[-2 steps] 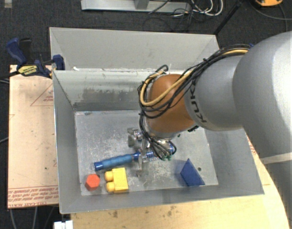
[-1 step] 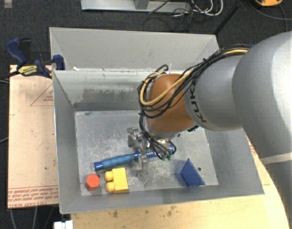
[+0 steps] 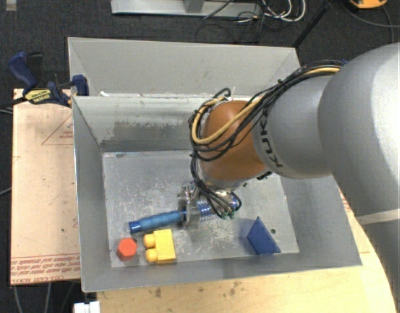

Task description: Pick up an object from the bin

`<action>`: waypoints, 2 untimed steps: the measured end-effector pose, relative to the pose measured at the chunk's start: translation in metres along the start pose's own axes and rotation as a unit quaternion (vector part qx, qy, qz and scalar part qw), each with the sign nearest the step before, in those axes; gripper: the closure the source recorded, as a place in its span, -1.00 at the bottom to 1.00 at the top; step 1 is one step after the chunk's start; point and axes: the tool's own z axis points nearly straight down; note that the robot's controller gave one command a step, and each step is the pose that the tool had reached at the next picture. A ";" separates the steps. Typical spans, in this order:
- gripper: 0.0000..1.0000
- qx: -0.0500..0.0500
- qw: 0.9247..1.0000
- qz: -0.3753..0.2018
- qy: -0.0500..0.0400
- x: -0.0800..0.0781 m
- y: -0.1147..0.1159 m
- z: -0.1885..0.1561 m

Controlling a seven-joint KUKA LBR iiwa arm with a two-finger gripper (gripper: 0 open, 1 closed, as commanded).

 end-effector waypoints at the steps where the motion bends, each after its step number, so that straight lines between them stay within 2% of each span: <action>1: 1.00 0.002 1.000 0.000 -0.003 -0.002 0.001 -0.101; 2: 1.00 0.002 1.000 0.001 -0.001 -0.003 0.001 -0.125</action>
Offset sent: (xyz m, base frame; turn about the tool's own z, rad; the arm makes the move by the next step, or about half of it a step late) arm 0.0000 -0.0001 0.0975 0.0000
